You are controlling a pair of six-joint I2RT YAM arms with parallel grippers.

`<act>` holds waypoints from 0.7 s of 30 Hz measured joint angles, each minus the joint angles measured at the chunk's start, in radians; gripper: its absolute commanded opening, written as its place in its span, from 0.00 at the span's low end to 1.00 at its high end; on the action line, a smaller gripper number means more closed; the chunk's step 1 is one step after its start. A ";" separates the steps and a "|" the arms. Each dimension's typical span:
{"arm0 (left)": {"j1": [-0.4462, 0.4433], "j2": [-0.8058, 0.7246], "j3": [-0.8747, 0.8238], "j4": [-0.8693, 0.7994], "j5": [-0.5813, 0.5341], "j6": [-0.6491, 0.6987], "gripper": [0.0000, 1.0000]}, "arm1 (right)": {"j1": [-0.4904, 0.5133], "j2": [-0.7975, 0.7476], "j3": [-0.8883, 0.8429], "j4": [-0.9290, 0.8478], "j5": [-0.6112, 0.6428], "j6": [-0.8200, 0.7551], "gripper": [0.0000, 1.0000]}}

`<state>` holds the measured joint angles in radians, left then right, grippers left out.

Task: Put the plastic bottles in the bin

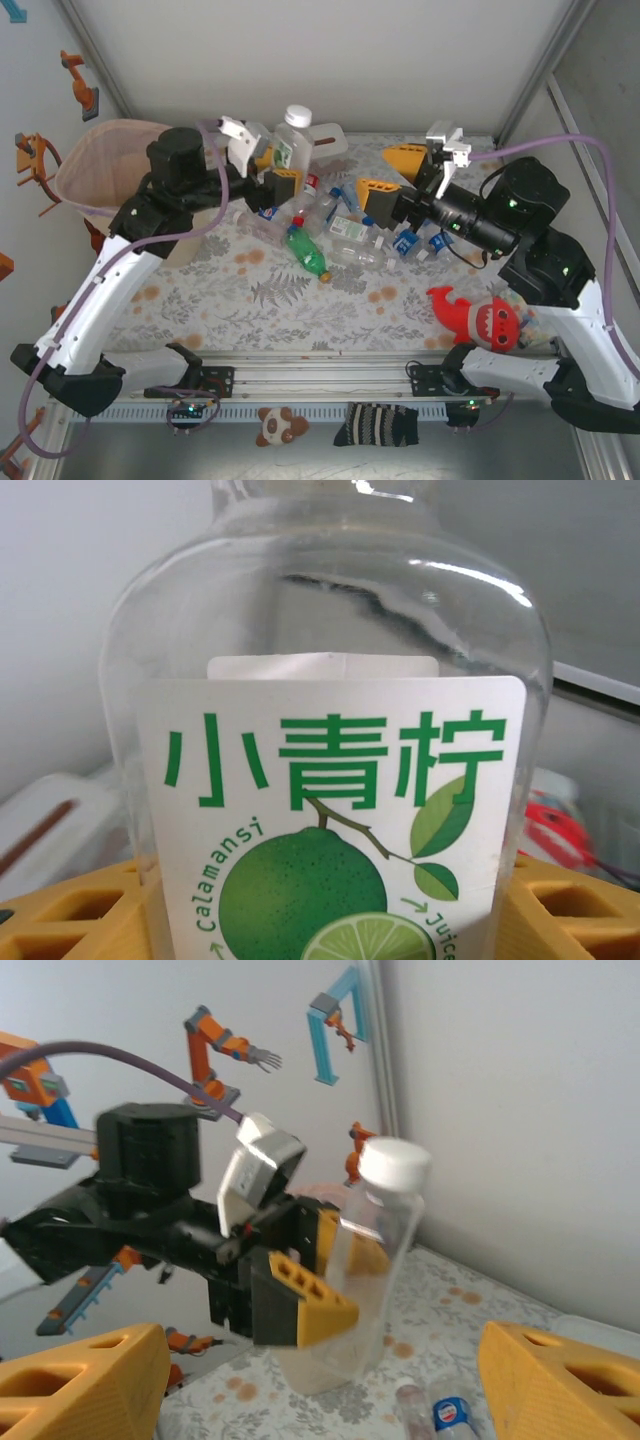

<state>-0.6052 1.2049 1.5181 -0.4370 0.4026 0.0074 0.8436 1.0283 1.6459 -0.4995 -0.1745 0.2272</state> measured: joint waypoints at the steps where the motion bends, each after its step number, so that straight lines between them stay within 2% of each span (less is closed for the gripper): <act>1: 0.016 0.000 0.011 -0.010 -0.049 -0.010 0.54 | 0.000 0.003 0.000 -0.011 0.016 -0.003 0.79; 5: 0.115 0.000 0.031 -0.053 -0.183 -0.077 0.53 | 0.000 0.017 -0.001 -0.040 0.055 -0.010 0.79; 9: 0.285 0.000 0.034 -0.089 -0.248 -0.175 0.52 | 0.000 0.023 -0.001 -0.061 0.074 -0.016 0.79; 17: 0.618 0.011 0.072 -0.175 -0.293 -0.371 0.46 | 0.000 0.019 -0.008 -0.073 0.090 -0.018 0.79; 21: 0.737 0.044 0.079 -0.193 -0.279 -0.477 0.48 | 0.000 0.019 -0.013 -0.073 0.091 -0.018 0.79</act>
<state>0.1318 1.2488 1.5974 -0.6296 0.1238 -0.4694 0.8436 1.0473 1.6333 -0.5724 -0.0837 0.2089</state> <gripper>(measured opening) 0.633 0.791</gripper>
